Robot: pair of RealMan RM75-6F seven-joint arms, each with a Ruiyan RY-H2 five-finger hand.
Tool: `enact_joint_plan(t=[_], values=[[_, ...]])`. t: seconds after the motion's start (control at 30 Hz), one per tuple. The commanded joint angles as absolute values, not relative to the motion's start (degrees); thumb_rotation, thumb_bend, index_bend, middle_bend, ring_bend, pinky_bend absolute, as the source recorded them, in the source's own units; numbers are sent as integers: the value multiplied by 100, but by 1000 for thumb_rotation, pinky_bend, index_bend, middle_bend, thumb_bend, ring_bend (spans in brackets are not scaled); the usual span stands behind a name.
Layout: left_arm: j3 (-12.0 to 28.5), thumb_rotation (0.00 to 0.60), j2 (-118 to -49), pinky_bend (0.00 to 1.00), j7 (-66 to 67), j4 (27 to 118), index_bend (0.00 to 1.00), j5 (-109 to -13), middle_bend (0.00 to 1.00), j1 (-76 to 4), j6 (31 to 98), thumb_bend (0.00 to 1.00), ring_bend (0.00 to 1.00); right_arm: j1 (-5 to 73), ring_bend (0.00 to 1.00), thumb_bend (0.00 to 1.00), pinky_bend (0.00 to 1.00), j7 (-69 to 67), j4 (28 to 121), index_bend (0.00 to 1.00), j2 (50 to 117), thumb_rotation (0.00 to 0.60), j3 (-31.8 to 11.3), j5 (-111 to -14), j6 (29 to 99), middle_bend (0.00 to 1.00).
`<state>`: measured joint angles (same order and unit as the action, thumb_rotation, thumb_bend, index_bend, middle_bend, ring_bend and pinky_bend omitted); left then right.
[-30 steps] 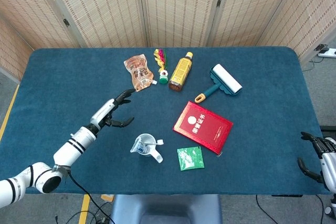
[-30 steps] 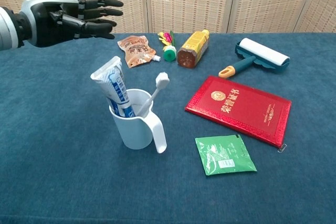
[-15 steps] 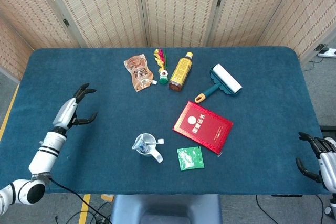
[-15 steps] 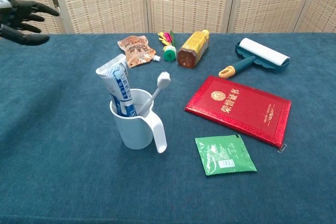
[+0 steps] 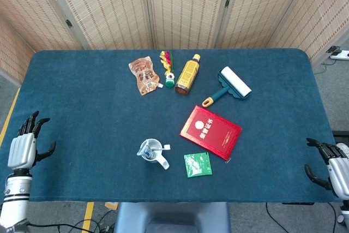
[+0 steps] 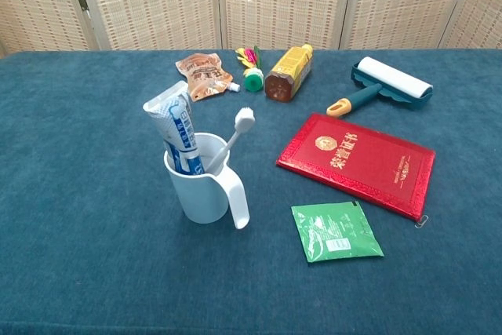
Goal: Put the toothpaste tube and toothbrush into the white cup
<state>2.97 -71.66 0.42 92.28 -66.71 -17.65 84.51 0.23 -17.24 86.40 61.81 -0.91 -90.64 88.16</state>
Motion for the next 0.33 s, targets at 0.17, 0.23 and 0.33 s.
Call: enact_joint_plan(t=[0.17, 0.23, 0.33], values=[[-96, 600, -7243, 136, 821, 9620, 217, -7567, 39, -1223, 9326, 420, 0, 33, 238, 315, 238, -1654, 8732, 174, 6186, 600, -76, -9072, 8799, 280], [-195, 600, -7239, 136, 891, 9758, 216, -7760, 39, -1122, 9391, 421, 0, 30, 238, 315, 238, -1635, 8765, 174, 6183, 600, -67, -9058, 8783, 280], [-341, 600, -7203, 136, 1116, 9916, 216, -7978, 39, -995, 9433, 421, 0, 24, 238, 315, 238, -1615, 8797, 174, 6176, 600, -60, -9032, 8766, 280]])
